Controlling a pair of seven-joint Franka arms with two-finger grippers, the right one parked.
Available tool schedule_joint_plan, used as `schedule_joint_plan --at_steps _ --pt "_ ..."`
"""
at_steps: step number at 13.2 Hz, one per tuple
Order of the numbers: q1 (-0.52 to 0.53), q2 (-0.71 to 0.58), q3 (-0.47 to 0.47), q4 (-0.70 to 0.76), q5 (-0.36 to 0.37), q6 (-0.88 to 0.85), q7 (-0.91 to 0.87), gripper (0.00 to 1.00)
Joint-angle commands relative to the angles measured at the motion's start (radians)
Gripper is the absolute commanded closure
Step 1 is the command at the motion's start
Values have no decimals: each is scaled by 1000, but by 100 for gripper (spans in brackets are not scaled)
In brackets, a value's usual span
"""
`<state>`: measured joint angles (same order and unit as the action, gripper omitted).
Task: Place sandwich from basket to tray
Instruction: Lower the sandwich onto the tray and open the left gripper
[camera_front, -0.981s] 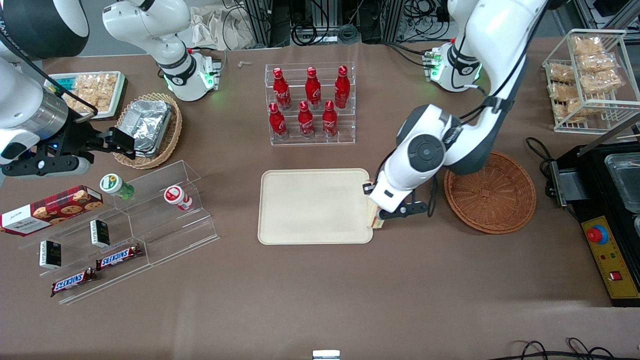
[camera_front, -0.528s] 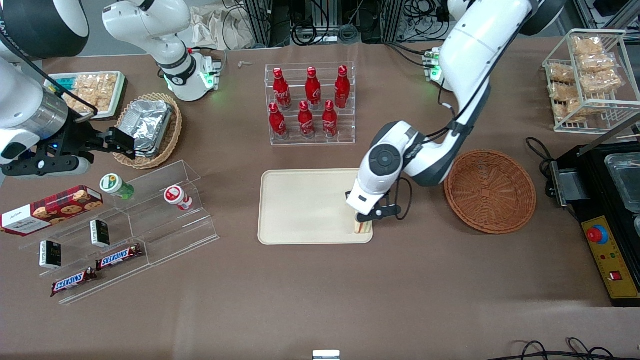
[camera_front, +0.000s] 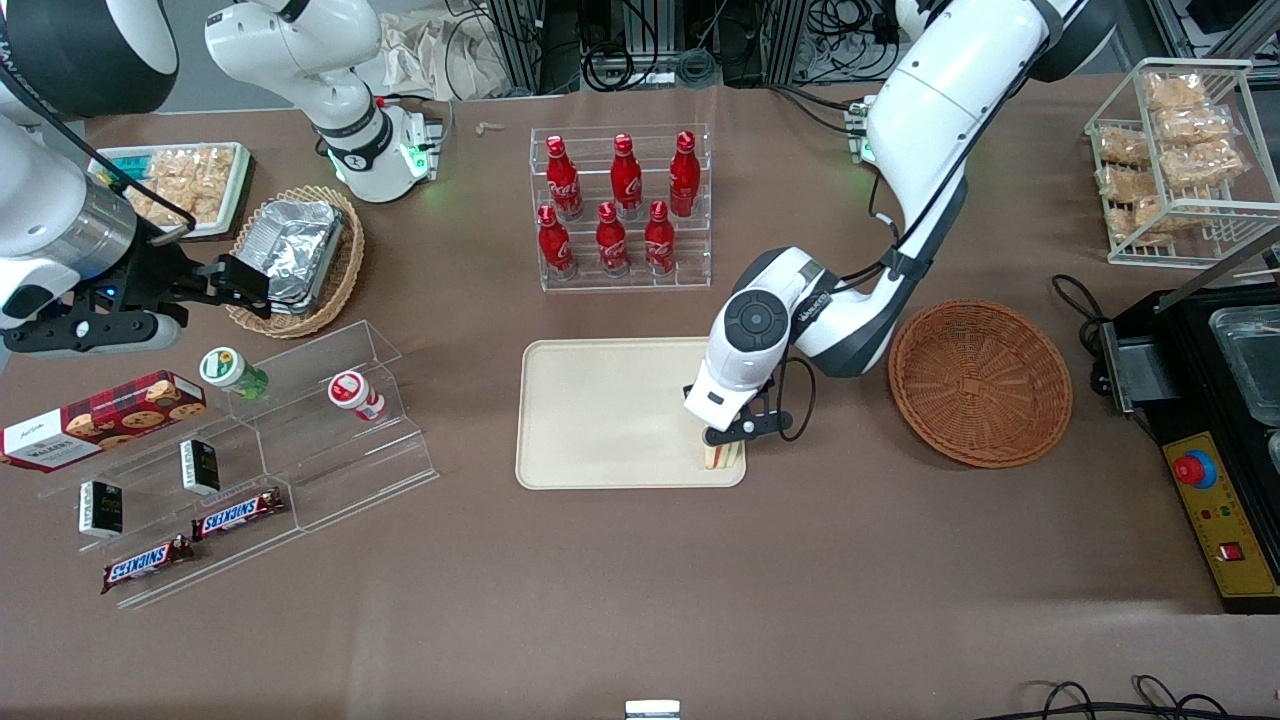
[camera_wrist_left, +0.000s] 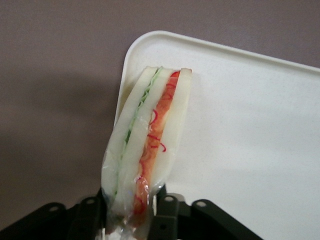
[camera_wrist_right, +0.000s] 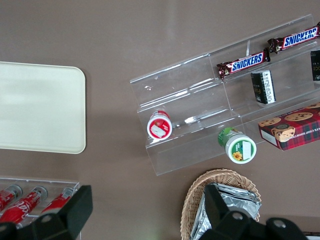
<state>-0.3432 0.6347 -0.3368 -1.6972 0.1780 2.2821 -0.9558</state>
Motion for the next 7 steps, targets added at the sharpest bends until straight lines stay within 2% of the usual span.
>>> schedule_joint_plan --at_steps 1,3,5,7 --pt "4 -22 4 40 9 -30 -31 0" --pt "21 -71 2 56 8 -106 -29 0" --pt "36 -157 4 82 9 -296 -11 0" --pt "120 -246 -2 91 6 -427 29 0"
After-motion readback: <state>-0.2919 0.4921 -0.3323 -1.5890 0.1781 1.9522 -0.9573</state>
